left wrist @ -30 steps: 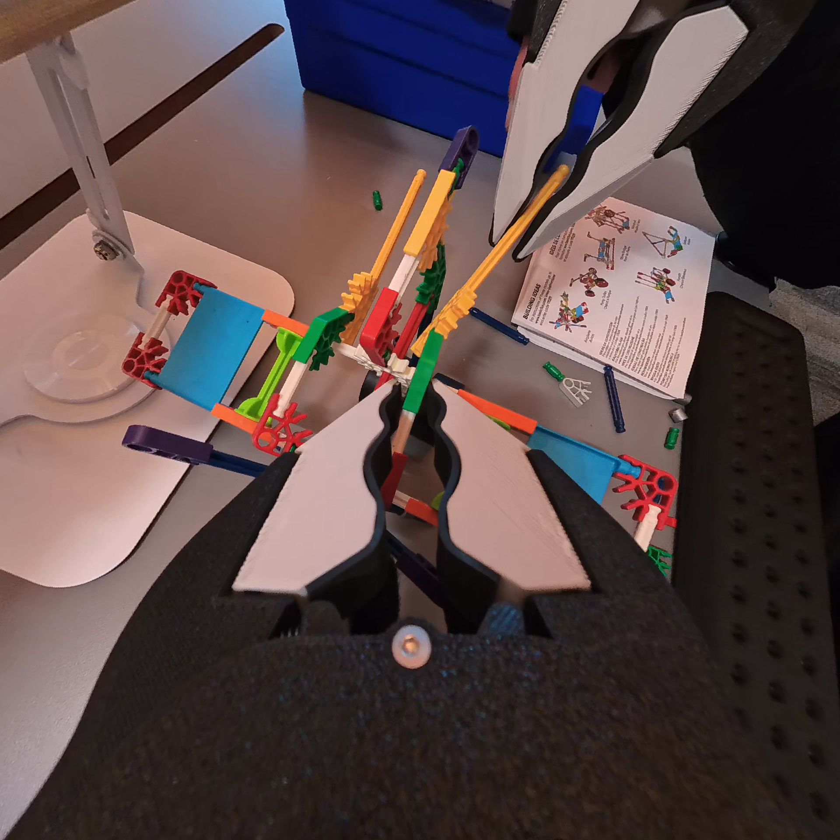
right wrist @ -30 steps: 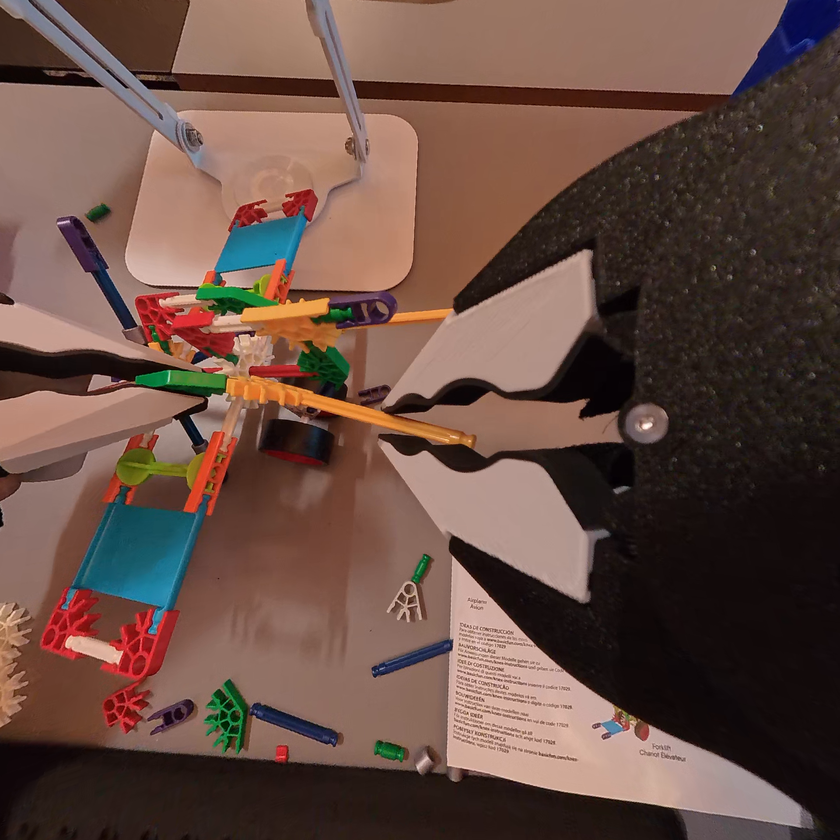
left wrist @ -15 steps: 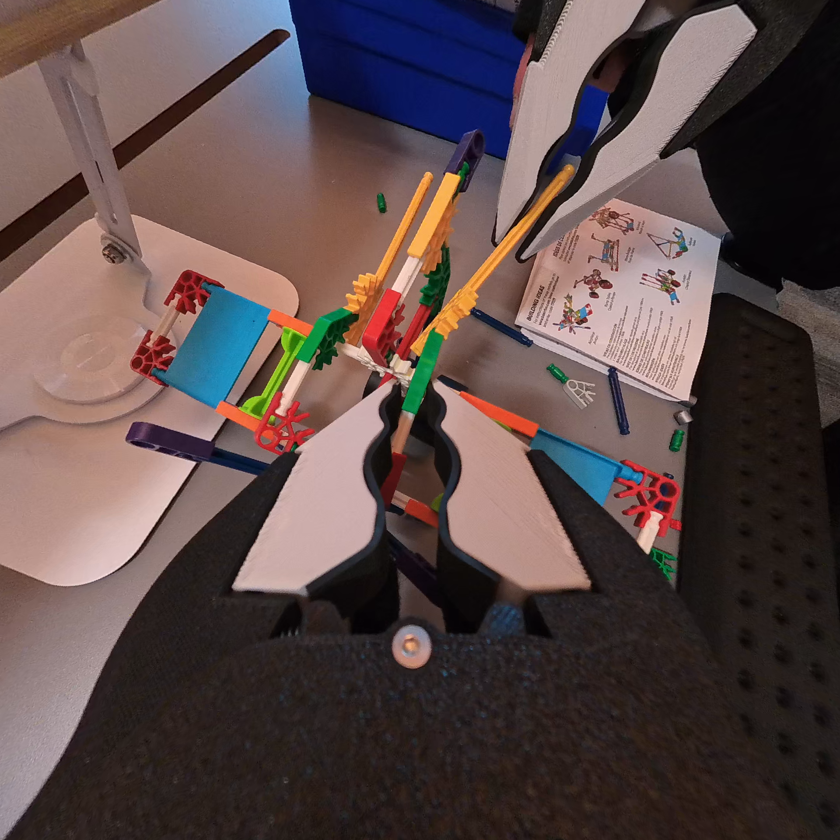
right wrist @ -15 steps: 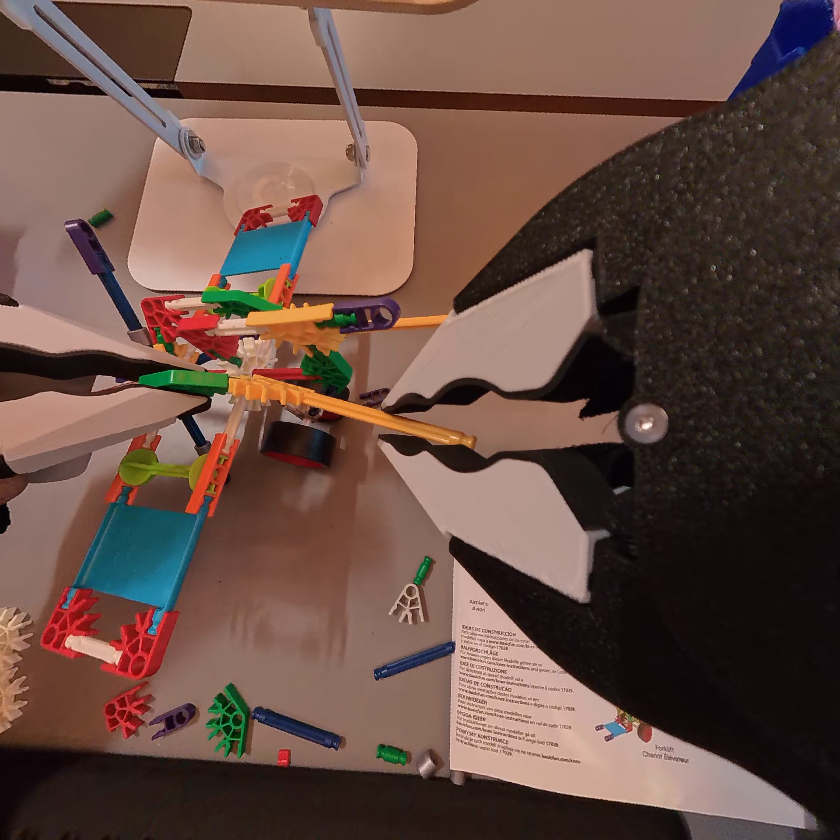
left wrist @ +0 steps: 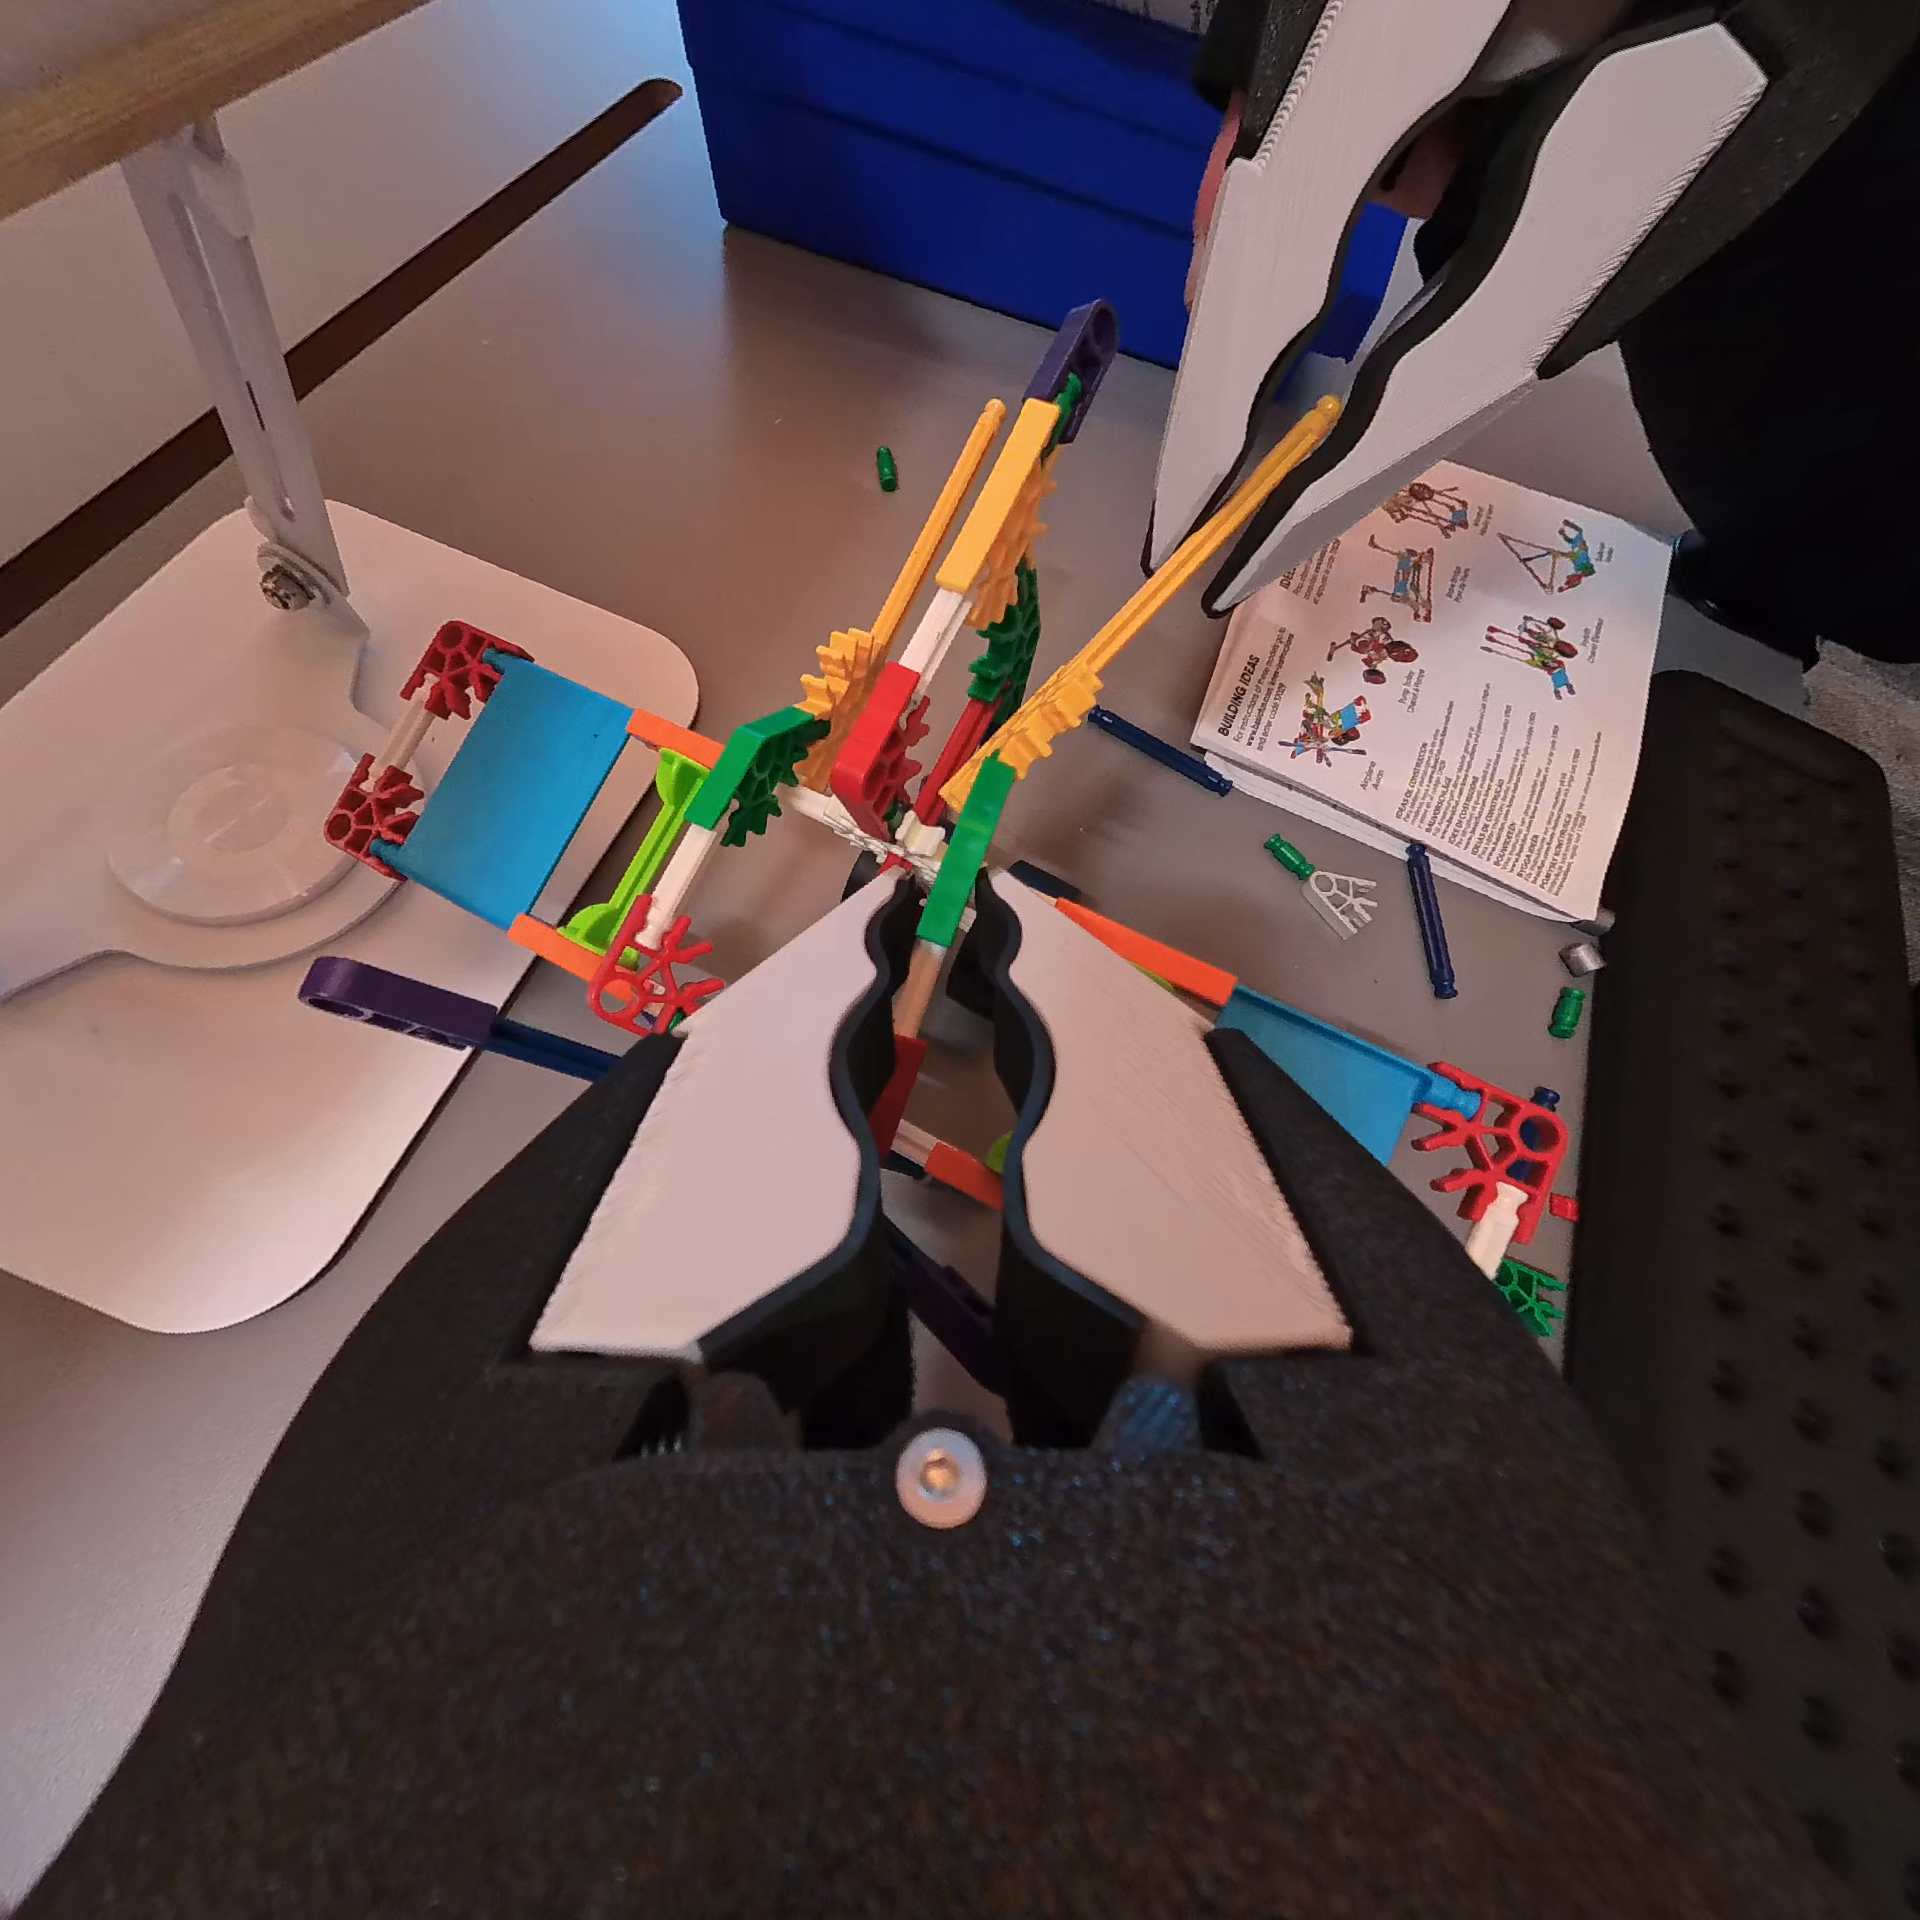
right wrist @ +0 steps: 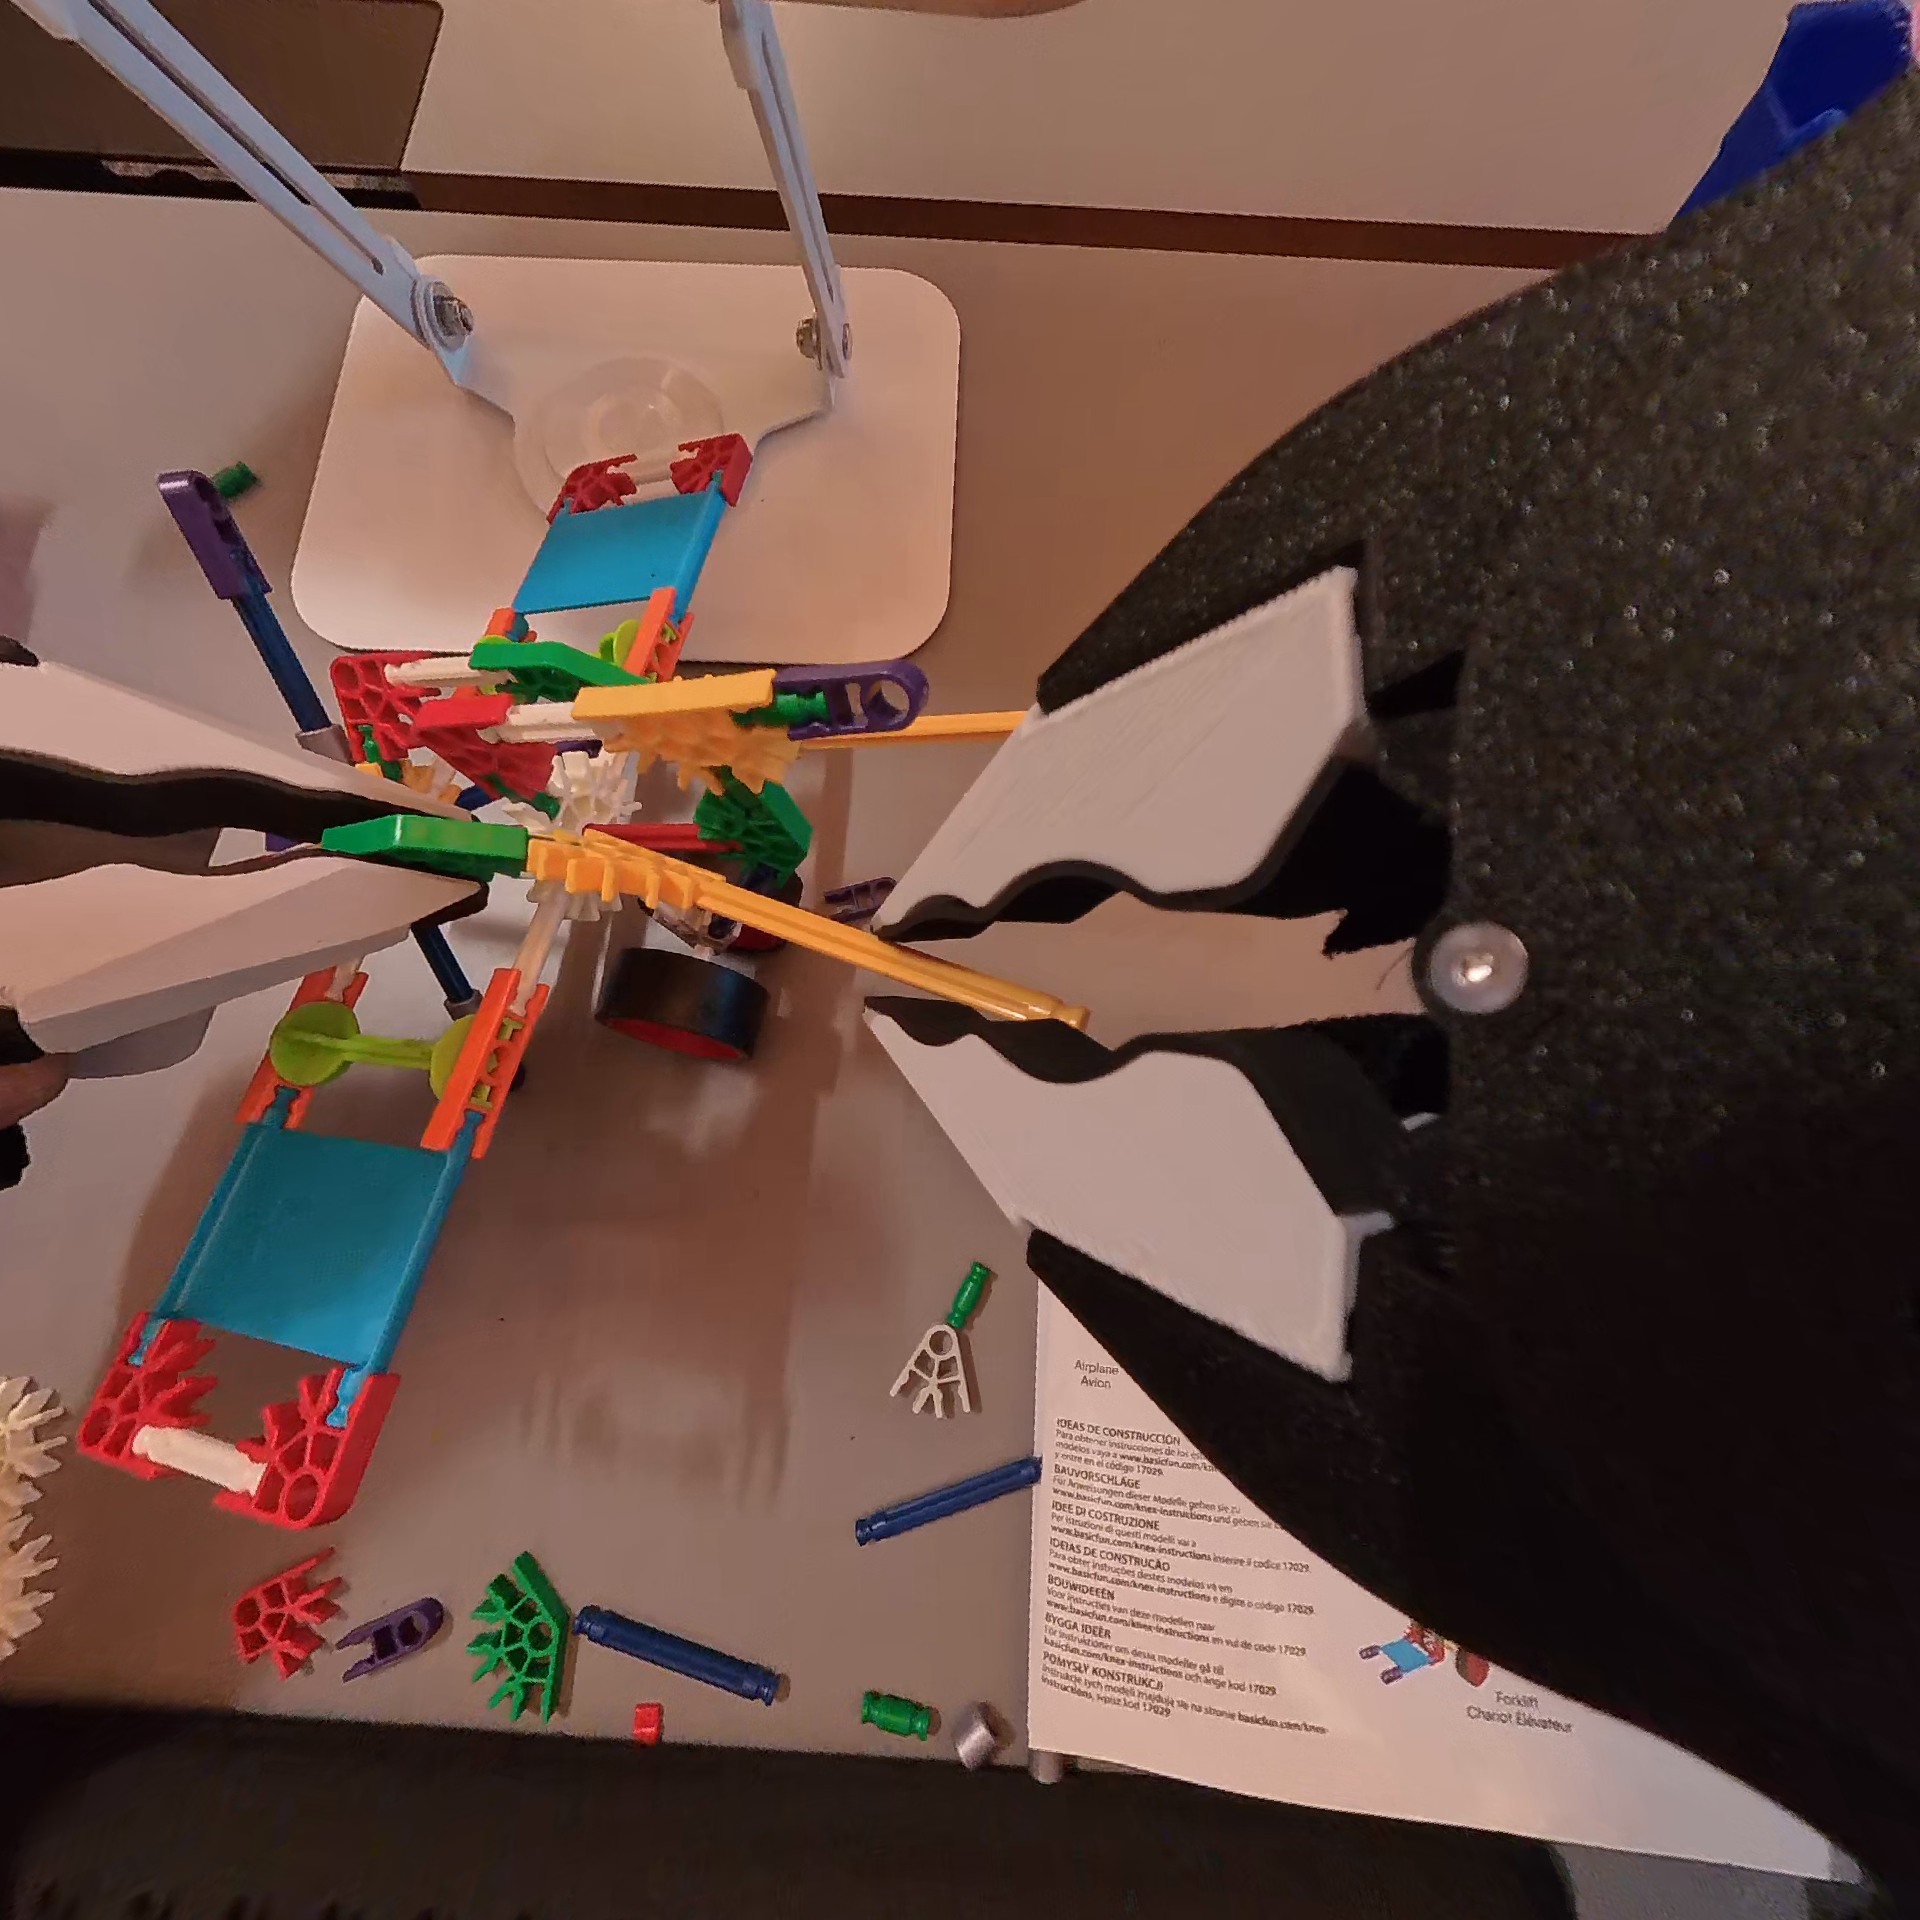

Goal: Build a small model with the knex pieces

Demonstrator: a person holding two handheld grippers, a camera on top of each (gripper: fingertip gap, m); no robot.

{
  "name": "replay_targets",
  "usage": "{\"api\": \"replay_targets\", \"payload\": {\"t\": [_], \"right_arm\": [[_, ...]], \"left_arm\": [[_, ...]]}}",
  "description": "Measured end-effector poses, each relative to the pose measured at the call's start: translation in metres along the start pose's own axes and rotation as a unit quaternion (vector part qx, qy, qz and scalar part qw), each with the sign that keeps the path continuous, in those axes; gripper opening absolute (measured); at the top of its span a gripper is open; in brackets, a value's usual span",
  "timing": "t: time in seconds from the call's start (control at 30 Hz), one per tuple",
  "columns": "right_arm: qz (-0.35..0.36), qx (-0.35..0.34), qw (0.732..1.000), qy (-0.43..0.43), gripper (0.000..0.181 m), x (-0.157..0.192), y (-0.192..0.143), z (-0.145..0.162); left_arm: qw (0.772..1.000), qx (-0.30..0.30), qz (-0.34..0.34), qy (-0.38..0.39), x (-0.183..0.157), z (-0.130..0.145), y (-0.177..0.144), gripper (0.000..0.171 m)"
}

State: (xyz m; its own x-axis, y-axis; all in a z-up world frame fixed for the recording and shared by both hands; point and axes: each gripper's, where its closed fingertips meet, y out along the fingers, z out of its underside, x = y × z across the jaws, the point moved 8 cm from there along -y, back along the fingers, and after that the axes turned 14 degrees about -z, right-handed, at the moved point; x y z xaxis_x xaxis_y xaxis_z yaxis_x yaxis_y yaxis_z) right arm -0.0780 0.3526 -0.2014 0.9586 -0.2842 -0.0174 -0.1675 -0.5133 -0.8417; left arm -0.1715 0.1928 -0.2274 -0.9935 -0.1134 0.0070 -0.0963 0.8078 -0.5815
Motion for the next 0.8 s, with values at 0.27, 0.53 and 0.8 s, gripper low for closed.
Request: {"api": "replay_targets", "payload": {"t": [0.27, 0.53, 0.8], "right_arm": [[0.010, -0.001, 1.000, 0.008, 0.009, -0.005, -0.001, 0.003], [0.055, 0.020, 0.998, 0.010, 0.006, -0.010, -0.004, 0.003], [0.055, 0.047, 0.997, 0.002, 0.015, -0.003, -0.006, 0.005]], "left_arm": [[1.000, -0.002, 0.002, 0.000, 0.000, 0.000, 0.001, 0.010], [1.000, -0.003, 0.007, 0.006, -0.004, -0.002, 0.002, 0.007], [0.999, -0.008, 0.032, -0.002, -0.004, -0.001, 0.002, 0.007]]}}
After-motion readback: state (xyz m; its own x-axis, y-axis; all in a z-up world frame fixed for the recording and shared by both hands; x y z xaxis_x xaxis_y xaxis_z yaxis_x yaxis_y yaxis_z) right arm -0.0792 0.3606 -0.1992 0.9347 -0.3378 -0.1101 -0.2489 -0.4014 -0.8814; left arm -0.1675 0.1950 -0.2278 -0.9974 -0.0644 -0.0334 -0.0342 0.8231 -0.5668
